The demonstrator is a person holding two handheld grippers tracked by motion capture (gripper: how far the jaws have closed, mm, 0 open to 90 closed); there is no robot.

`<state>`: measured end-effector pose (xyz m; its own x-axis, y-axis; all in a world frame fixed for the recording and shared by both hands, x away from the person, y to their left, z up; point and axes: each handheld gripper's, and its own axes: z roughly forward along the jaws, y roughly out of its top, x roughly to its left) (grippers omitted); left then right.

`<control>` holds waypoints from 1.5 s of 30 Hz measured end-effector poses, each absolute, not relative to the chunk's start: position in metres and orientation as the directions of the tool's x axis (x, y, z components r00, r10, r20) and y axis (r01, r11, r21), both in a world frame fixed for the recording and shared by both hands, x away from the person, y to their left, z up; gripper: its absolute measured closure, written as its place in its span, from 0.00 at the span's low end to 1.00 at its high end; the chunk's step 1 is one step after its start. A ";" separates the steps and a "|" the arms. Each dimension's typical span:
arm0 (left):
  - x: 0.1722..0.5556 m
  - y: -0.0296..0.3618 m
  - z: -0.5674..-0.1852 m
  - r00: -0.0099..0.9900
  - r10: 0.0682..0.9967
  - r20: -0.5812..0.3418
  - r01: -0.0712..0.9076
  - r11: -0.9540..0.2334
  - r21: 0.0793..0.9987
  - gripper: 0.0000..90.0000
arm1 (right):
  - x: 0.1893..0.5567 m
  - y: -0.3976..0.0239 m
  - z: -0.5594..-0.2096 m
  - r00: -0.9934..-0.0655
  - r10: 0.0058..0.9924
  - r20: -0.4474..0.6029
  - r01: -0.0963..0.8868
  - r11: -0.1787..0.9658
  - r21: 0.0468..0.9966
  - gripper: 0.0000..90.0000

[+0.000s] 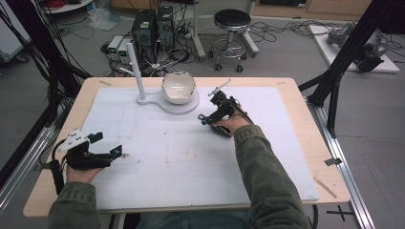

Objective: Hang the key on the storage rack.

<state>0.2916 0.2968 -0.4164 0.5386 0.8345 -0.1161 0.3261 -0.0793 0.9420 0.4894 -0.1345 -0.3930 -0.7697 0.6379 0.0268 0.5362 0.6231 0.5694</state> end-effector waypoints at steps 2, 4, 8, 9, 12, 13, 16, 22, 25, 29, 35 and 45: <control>0.292 0.297 -0.417 0.539 0.834 -0.116 0.328 -0.080 0.941 0.03 | 0.494 -0.131 -0.396 -0.777 0.630 -0.003 0.525 0.650 0.550 0.01; 0.292 0.297 -0.417 0.537 0.835 -0.116 0.328 -0.081 0.941 0.03 | 0.499 -0.127 -0.400 -0.783 0.622 -0.003 0.522 0.660 0.540 0.01; 0.292 0.297 -0.417 0.538 0.835 -0.118 0.330 -0.080 0.940 0.03 | 0.508 -0.123 -0.416 -0.790 0.613 -0.006 0.544 0.706 0.454 0.04; 0.293 0.297 -0.417 0.539 0.834 -0.119 0.333 -0.081 0.940 0.03 | 0.508 -0.123 -0.416 -0.790 0.613 -0.006 0.544 0.706 0.454 0.04; 0.293 0.297 -0.417 0.540 0.833 -0.119 0.330 -0.080 0.940 0.03 | 0.509 -0.123 -0.420 -0.786 0.618 0.008 0.558 0.705 0.438 0.05; 0.293 0.297 -0.417 0.539 0.834 -0.120 0.329 -0.078 0.941 0.03 | 0.509 -0.122 -0.420 -0.789 0.614 0.009 0.553 0.704 0.446 0.07; 0.293 0.297 -0.417 0.537 0.835 -0.122 0.331 -0.075 0.941 0.03 | 0.509 -0.121 -0.420 -0.791 0.612 0.008 0.549 0.704 0.450 0.12; 0.293 0.297 -0.418 0.541 0.832 -0.127 0.334 -0.073 0.940 0.03 | 0.508 -0.118 -0.419 -0.813 0.582 -0.002 0.524 0.734 0.432 0.43; 0.293 0.298 -0.417 0.539 0.832 -0.131 0.331 -0.066 0.941 0.03 | 0.508 -0.118 -0.419 -0.815 0.580 0.016 0.529 0.731 0.431 0.54; 0.294 0.298 -0.417 0.540 0.831 -0.133 0.331 -0.065 0.941 0.03 | 0.508 -0.117 -0.419 -0.803 0.595 0.028 0.552 0.726 0.410 0.58; 0.294 0.297 -0.417 0.537 0.834 -0.129 0.329 -0.067 0.942 0.03 | 0.507 -0.119 -0.416 -0.787 0.615 0.034 0.579 0.720 0.382 0.83; 0.293 0.298 -0.417 0.534 0.839 -0.106 0.314 -0.081 0.946 0.03 | 0.505 -0.123 -0.414 -0.791 0.608 0.064 0.581 0.715 0.388 0.92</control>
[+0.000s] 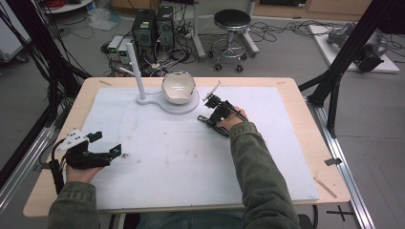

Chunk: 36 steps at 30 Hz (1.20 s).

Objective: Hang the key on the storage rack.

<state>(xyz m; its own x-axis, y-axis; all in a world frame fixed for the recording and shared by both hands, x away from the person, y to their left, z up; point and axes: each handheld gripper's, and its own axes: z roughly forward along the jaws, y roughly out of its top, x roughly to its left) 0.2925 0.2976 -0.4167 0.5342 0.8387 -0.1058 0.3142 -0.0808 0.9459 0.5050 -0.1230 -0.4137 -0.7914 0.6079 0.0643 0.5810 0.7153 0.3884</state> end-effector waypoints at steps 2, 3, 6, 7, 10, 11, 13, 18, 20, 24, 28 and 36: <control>0.292 0.297 -0.417 0.538 0.837 -0.101 0.312 -0.087 0.946 0.03 | 0.504 -0.126 -0.409 -0.786 0.613 0.080 0.588 0.703 0.400 0.92; 0.292 0.297 -0.417 0.539 0.836 -0.101 0.313 -0.087 0.946 0.03 | 0.504 -0.126 -0.409 -0.786 0.613 0.080 0.588 0.703 0.400 0.92; 0.292 0.297 -0.417 0.538 0.837 -0.102 0.312 -0.085 0.946 0.03 | 0.503 -0.129 -0.403 -0.784 0.611 0.105 0.591 0.686 0.424 0.92; 0.292 0.297 -0.417 0.539 0.836 -0.102 0.312 -0.086 0.946 0.03 | 0.503 -0.131 -0.401 -0.787 0.606 0.118 0.591 0.684 0.428 0.92; 0.292 0.297 -0.417 0.540 0.835 -0.103 0.313 -0.085 0.946 0.03 | 0.499 -0.133 -0.393 -0.795 0.588 0.152 0.586 0.675 0.448 0.92; 0.292 0.296 -0.417 0.540 0.835 -0.105 0.313 -0.084 0.946 0.03 | 0.498 -0.134 -0.390 -0.794 0.587 0.158 0.586 0.669 0.457 0.92; 0.292 0.296 -0.417 0.541 0.834 -0.103 0.312 -0.085 0.946 0.03 | 0.497 -0.136 -0.385 -0.792 0.586 0.171 0.587 0.654 0.477 0.92; 0.292 0.296 -0.417 0.540 0.834 -0.107 0.312 -0.080 0.947 0.03 | 0.496 -0.131 -0.370 -0.808 0.568 0.156 0.562 0.664 0.493 0.92; 0.292 0.297 -0.417 0.542 0.834 -0.108 0.313 -0.081 0.946 0.03 | 0.494 -0.127 -0.362 -0.818 0.556 0.152 0.545 0.662 0.514 0.92; 0.293 0.297 -0.417 0.544 0.832 -0.114 0.317 -0.077 0.945 0.03 | 0.490 -0.117 -0.348 -0.841 0.522 0.143 0.513 0.684 0.519 0.92; 0.293 0.297 -0.417 0.546 0.830 -0.111 0.317 -0.083 0.945 0.03 | 0.488 -0.111 -0.337 -0.847 0.511 0.150 0.504 0.679 0.534 0.92; 0.294 0.297 -0.418 0.550 0.826 -0.123 0.321 -0.073 0.944 0.03 | 0.489 -0.094 -0.320 -0.868 0.471 0.154 0.471 0.685 0.556 0.91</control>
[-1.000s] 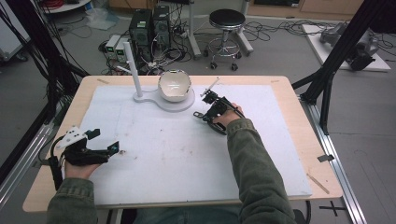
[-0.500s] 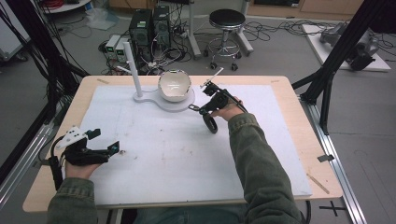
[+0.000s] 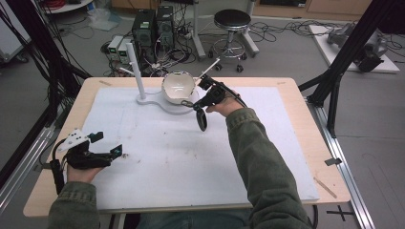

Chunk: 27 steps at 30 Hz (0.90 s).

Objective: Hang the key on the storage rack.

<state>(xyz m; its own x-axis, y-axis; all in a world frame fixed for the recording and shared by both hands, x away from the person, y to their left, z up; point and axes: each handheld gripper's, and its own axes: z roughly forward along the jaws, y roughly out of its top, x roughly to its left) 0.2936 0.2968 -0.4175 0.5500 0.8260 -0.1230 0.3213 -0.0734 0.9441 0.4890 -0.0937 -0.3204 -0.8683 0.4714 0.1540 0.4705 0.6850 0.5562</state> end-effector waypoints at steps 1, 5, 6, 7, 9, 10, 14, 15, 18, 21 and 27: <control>0.294 0.297 -0.418 0.551 0.825 -0.125 0.322 -0.072 0.944 0.03 | 0.489 -0.090 -0.318 -0.869 0.470 0.157 0.471 0.687 0.553 0.91; 0.294 0.296 -0.418 0.556 0.822 -0.126 0.321 -0.072 0.944 0.03 | 0.491 -0.075 -0.309 -0.882 0.450 0.138 0.448 0.710 0.543 0.91; 0.294 0.296 -0.418 0.556 0.821 -0.130 0.322 -0.069 0.944 0.03 | 0.492 -0.069 -0.306 -0.887 0.440 0.144 0.441 0.709 0.550 0.91; 0.294 0.296 -0.418 0.558 0.819 -0.132 0.322 -0.067 0.944 0.03 | 0.492 -0.069 -0.306 -0.887 0.440 0.144 0.441 0.709 0.550 0.91; 0.294 0.296 -0.418 0.561 0.818 -0.128 0.320 -0.071 0.945 0.03 | 0.494 -0.064 -0.302 -0.892 0.429 0.144 0.432 0.711 0.555 0.91; 0.294 0.296 -0.418 0.563 0.816 -0.130 0.322 -0.072 0.944 0.03 | 0.495 -0.060 -0.299 -0.895 0.423 0.140 0.425 0.714 0.557 0.91; 0.294 0.297 -0.418 0.563 0.817 -0.129 0.320 -0.072 0.945 0.03 | 0.497 -0.049 -0.290 -0.901 0.407 0.149 0.415 0.711 0.568 0.91; 0.294 0.297 -0.418 0.562 0.817 -0.129 0.320 -0.071 0.945 0.03 | 0.498 -0.047 -0.288 -0.903 0.404 0.145 0.410 0.710 0.572 0.91; 0.294 0.296 -0.418 0.560 0.818 -0.130 0.319 -0.068 0.945 0.03 | 0.501 -0.039 -0.281 -0.906 0.401 0.138 0.403 0.712 0.575 0.91; 0.295 0.297 -0.418 0.562 0.817 -0.130 0.319 -0.069 0.945 0.03 | 0.504 -0.028 -0.270 -0.911 0.391 0.132 0.390 0.711 0.586 0.91; 0.295 0.297 -0.418 0.562 0.817 -0.129 0.318 -0.069 0.946 0.03 | 0.506 -0.015 -0.263 -0.918 0.379 0.117 0.372 0.718 0.588 0.91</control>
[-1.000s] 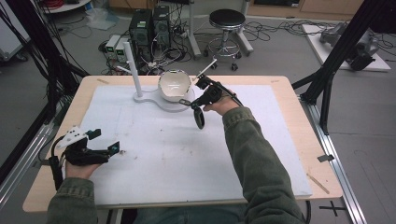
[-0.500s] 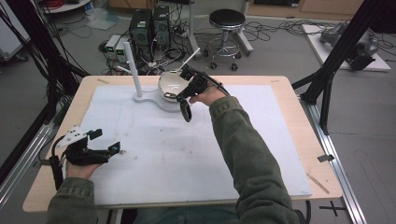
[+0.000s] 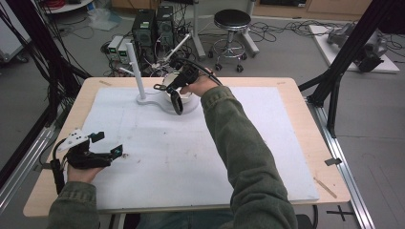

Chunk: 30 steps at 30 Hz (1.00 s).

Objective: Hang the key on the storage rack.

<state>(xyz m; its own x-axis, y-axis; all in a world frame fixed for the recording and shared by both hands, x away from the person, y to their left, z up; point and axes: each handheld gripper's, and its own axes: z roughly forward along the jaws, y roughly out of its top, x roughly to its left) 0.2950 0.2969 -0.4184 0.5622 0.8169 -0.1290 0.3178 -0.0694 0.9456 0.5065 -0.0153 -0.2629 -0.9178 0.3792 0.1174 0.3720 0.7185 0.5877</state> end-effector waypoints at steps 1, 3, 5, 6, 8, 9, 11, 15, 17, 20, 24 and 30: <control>0.295 0.297 -0.418 0.564 0.815 -0.131 0.320 -0.070 0.945 0.03 | 0.507 -0.011 -0.261 -0.918 0.377 0.119 0.368 0.705 0.606 0.91; 0.295 0.297 -0.419 0.564 0.816 -0.131 0.321 -0.070 0.945 0.03 | 0.508 -0.005 -0.261 -0.916 0.384 0.121 0.371 0.688 0.624 0.91; 0.295 0.297 -0.418 0.565 0.815 -0.131 0.321 -0.070 0.945 0.03 | 0.509 0.001 -0.262 -0.914 0.389 0.113 0.367 0.681 0.634 0.91; 0.295 0.297 -0.418 0.564 0.815 -0.133 0.321 -0.068 0.945 0.03 | 0.509 0.001 -0.262 -0.914 0.389 0.113 0.367 0.681 0.634 0.91; 0.295 0.297 -0.418 0.564 0.815 -0.133 0.323 -0.069 0.944 0.03 | 0.512 0.011 -0.265 -0.913 0.397 0.096 0.362 0.677 0.641 0.91; 0.295 0.297 -0.418 0.564 0.815 -0.133 0.323 -0.069 0.944 0.03 | 0.512 0.011 -0.265 -0.913 0.397 0.096 0.362 0.677 0.641 0.91; 0.295 0.297 -0.418 0.565 0.815 -0.134 0.322 -0.068 0.944 0.03 | 0.516 0.018 -0.266 -0.908 0.407 0.100 0.369 0.666 0.648 0.91; 0.296 0.298 -0.419 0.563 0.815 -0.136 0.323 -0.066 0.944 0.03 | 0.520 0.025 -0.262 -0.906 0.412 0.099 0.370 0.655 0.659 0.91; 0.297 0.298 -0.419 0.561 0.816 -0.139 0.322 -0.061 0.945 0.03 | 0.523 0.028 -0.258 -0.904 0.414 0.106 0.373 0.644 0.668 0.91; 0.297 0.299 -0.419 0.560 0.816 -0.143 0.321 -0.054 0.946 0.03 | 0.527 0.032 -0.254 -0.900 0.423 0.104 0.371 0.622 0.689 0.91; 0.297 0.299 -0.419 0.559 0.816 -0.144 0.323 -0.054 0.945 0.03 | 0.528 0.037 -0.249 -0.895 0.435 0.101 0.371 0.599 0.710 0.91; 0.298 0.297 -0.419 0.553 0.822 -0.132 0.319 -0.062 0.946 0.03 | 0.529 0.046 -0.246 -0.898 0.433 0.076 0.343 0.581 0.738 0.91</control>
<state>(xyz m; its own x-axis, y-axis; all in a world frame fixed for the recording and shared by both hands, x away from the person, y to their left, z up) 0.2985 0.2974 -0.4187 0.5533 0.8224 -0.1324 0.3188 -0.0622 0.9458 0.5288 0.0461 -0.2464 -0.8981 0.4332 0.0760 0.3430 0.5815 0.7377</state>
